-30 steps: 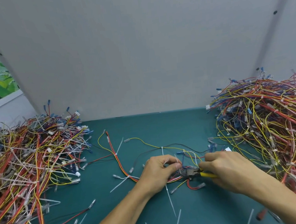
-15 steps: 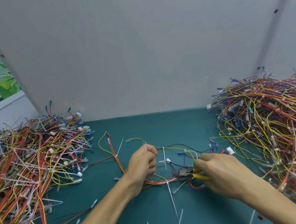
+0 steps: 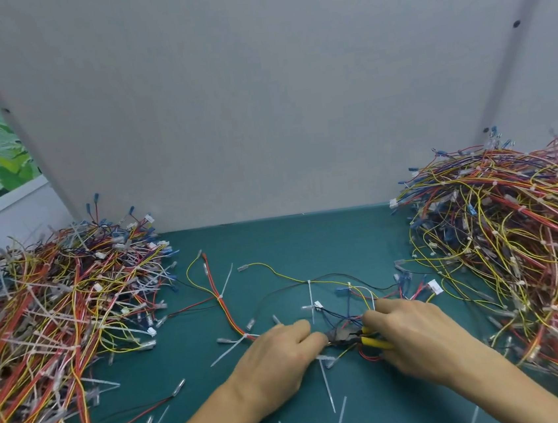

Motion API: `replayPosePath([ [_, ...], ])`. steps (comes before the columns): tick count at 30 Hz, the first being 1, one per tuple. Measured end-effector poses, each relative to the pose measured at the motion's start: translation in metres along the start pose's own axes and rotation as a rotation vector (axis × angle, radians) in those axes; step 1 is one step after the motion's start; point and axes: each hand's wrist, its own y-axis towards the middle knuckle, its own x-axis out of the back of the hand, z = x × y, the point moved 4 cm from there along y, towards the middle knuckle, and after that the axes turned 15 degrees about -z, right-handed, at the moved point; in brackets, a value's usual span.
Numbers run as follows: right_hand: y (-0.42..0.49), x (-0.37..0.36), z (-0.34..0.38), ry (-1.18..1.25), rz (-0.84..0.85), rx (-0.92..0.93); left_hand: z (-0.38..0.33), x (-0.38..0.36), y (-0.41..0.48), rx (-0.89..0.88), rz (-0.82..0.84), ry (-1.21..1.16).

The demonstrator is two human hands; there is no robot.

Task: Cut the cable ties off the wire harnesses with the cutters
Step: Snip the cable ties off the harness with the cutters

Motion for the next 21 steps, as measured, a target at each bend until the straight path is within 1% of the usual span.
replayPosePath([
  [3, 0.000, 0.001, -0.001, 0.013, 0.011, -0.010, 0.003, -0.005, -0.004, 0.080, -0.083, -0.082],
  [5, -0.001, 0.000, -0.002, 0.023, 0.009, -0.013, 0.011, -0.008, -0.007, 0.219, -0.077, -0.168],
  [9, -0.001, -0.001, -0.002, 0.037, 0.000, -0.016, 0.019, -0.009, 0.000, 0.341, -0.095, -0.309],
  [11, -0.001, -0.001, -0.002, 0.035, 0.000, -0.013, 0.022, -0.010, 0.006, 0.394, -0.082, -0.318],
  [14, -0.002, -0.001, -0.001, 0.031, 0.013, -0.007, 0.027, -0.016, 0.012, 0.452, -0.002, -0.272],
  [16, -0.003, -0.001, -0.001, 0.023, 0.016, -0.002, 0.032, -0.017, 0.013, 0.522, 0.023, -0.310],
  [19, -0.001, 0.003, -0.001, 0.022, 0.003, 0.001, 0.039, -0.018, 0.013, 0.692, 0.012, -0.521],
  [21, 0.000, 0.006, -0.001, 0.046, -0.015, 0.007, 0.040, -0.018, 0.010, 0.758, 0.009, -0.641],
])
